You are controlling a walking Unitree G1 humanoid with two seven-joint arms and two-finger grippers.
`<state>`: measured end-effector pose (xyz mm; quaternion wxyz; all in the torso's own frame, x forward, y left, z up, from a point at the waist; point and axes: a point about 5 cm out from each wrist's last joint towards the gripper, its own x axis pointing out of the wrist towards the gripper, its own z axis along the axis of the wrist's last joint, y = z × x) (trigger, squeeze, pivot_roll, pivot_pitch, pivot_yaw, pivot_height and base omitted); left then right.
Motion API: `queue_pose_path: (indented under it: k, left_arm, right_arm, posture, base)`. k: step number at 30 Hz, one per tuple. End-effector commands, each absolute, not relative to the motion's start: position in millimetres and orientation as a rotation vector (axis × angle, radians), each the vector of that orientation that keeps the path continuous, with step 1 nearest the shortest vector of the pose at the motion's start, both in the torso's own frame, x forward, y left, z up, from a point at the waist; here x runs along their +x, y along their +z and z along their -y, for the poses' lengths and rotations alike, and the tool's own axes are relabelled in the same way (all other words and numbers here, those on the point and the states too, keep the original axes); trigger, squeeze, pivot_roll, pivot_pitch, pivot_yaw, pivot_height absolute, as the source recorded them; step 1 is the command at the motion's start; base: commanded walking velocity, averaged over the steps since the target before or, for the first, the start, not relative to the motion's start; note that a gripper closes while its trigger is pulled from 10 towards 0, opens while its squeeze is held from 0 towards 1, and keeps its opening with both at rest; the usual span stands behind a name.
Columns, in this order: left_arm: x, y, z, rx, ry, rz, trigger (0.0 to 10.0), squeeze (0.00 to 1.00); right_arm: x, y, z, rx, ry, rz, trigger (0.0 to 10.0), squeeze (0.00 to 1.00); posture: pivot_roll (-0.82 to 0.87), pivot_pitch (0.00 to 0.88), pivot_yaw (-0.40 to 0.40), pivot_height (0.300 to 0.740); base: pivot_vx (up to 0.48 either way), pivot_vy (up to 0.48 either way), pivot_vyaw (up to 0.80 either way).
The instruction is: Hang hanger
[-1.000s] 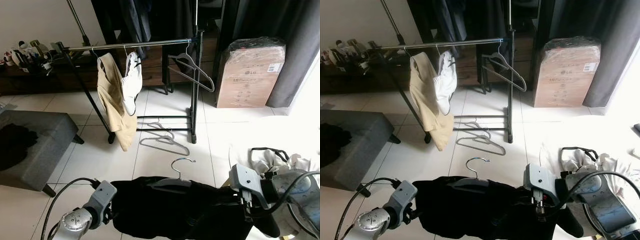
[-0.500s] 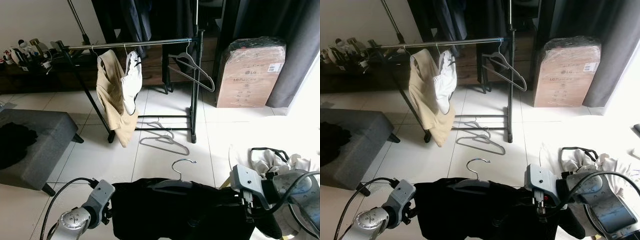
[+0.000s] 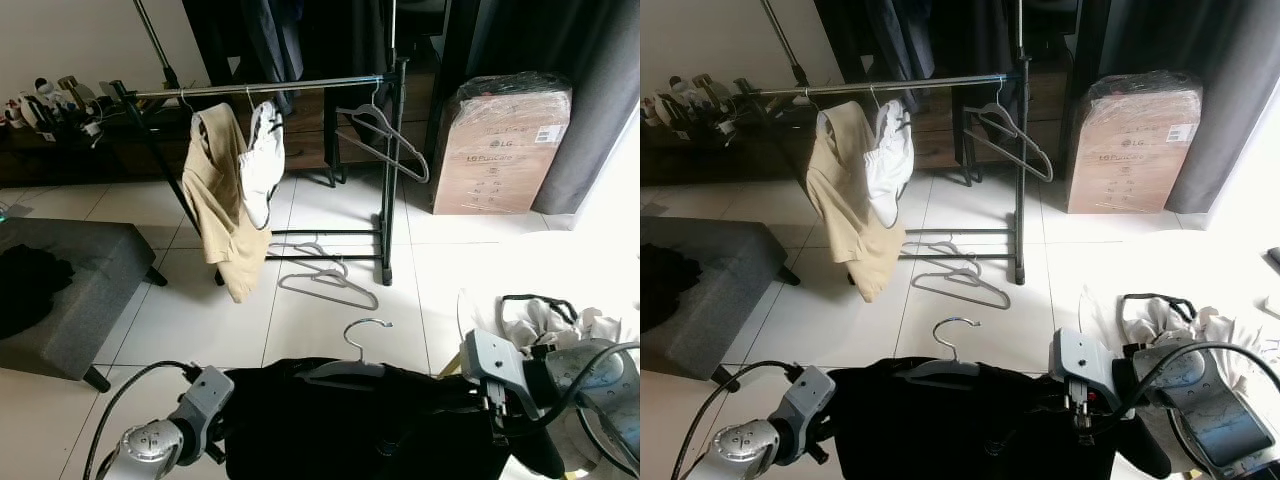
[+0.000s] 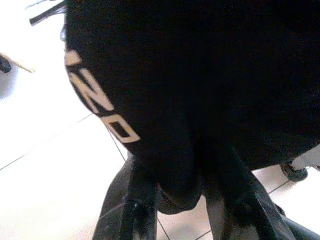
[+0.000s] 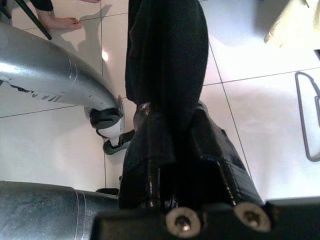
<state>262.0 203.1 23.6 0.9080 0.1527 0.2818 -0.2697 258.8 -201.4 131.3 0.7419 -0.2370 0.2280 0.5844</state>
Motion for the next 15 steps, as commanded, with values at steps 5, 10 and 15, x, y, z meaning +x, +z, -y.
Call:
queue_pose_path:
  k: [5, 10, 15]
  left_arm:
    - [261.0, 23.6, -207.5, 0.285, -0.531, -0.591, 0.0, 0.00]
    - [260.6, 24.4, -209.5, 0.282, -0.524, -0.589, 0.0, 0.00]
    - [262.2, 27.3, -212.2, 0.282, -0.514, -0.574, 0.0, 0.00]
  right_arm:
    - [258.0, 143.1, 195.7, -0.518, 1.303, -0.428, 0.0, 0.00]
    - [257.9, 142.9, 195.5, -0.517, 1.304, -0.429, 0.0, 0.00]
    - [258.0, 142.3, 195.1, -0.515, 1.303, -0.431, 0.0, 0.00]
  posture:
    - [-0.16, 0.147, 0.099, 0.740]
    - [-0.16, 0.148, 0.100, 0.740]
    - [-0.15, 0.149, 0.100, 0.740]
  base:
    - [0.000, 0.000, 0.00]
    - [0.000, 0.000, 0.00]
    - [0.000, 0.000, 0.00]
